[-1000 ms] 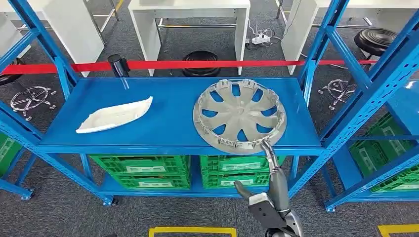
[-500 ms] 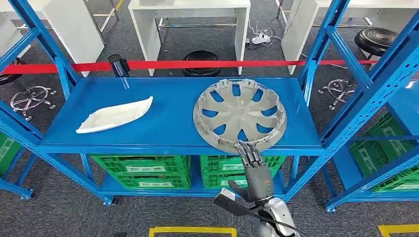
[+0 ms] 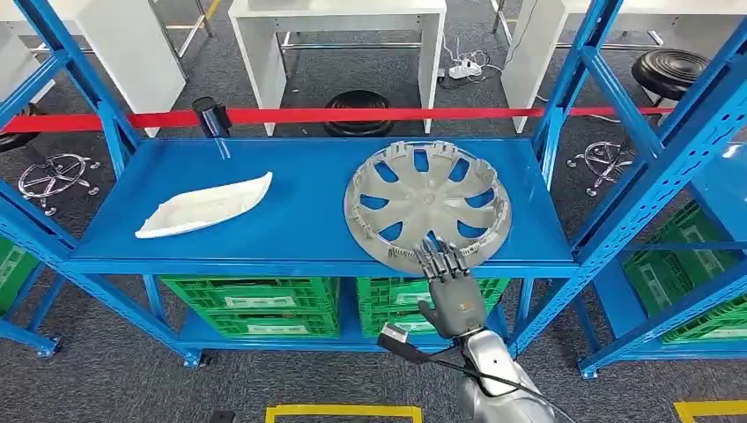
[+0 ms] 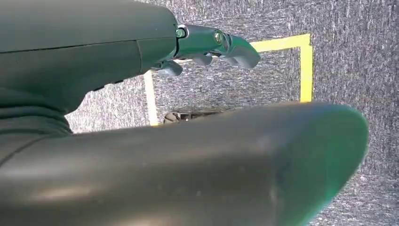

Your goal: Take the parts from the cabinet and place them on the table.

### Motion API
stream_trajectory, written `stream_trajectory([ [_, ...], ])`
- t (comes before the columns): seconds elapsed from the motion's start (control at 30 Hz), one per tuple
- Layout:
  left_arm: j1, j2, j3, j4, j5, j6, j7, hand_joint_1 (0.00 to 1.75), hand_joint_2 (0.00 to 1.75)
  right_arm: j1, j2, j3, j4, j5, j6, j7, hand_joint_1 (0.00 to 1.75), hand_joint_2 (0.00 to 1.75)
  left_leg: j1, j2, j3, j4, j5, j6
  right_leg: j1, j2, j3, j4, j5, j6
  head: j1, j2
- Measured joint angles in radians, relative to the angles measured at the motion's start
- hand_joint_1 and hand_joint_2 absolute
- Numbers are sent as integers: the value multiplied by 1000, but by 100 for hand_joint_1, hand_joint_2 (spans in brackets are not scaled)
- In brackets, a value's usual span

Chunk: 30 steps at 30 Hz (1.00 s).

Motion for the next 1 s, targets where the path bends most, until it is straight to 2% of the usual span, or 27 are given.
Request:
stream_trajectory([
  [0.33, -6, 0, 0, 0, -8, 2, 1, 0, 0, -123, -2, -12, 182, 3, 3, 3, 0, 175, 0, 0, 0, 0, 1, 0, 0, 0, 0, 0, 0, 0, 0, 0],
  [0.57, -7, 0, 0, 0, -21, 2, 4, 0, 0, -223, -2, -22, 321, -16, 48, 4, 0, 175, 0, 0, 0, 0, 1, 0, 0, 0, 0, 0, 1, 1, 0, 0],
  [0.8, -8, 1, 0, 0, -34, 2, 10, 0, 0, -280, 0, -30, 400, -28, 76, 3, 0, 175, 0, 0, 0, 0, 1, 0, 0, 0, 0, 0, 1, 1, 0, 0],
  [0.83, -9, 1, 0, 0, -35, 2, 10, 0, 0, -285, 0, -31, 409, -33, 75, -1, 164, 175, 0, 0, 0, 0, 1, 0, 0, 0, 0, 0, 1, 1, 0, 0],
  [0.87, -9, 1, 0, 0, -37, 2, 10, 0, 0, -289, 0, -32, 416, -38, 74, -3, 175, 175, 0, 0, 0, 0, 1, 0, 0, 0, 0, 0, 1, 1, 0, 0],
  [1.0, -9, 1, 0, 0, -40, 2, 13, 0, 0, -299, 1, -35, 436, -51, 82, -27, 175, 175, 0, 0, 0, 0, 1, 0, 0, 0, 0, 0, 1, 1, 0, 0],
])
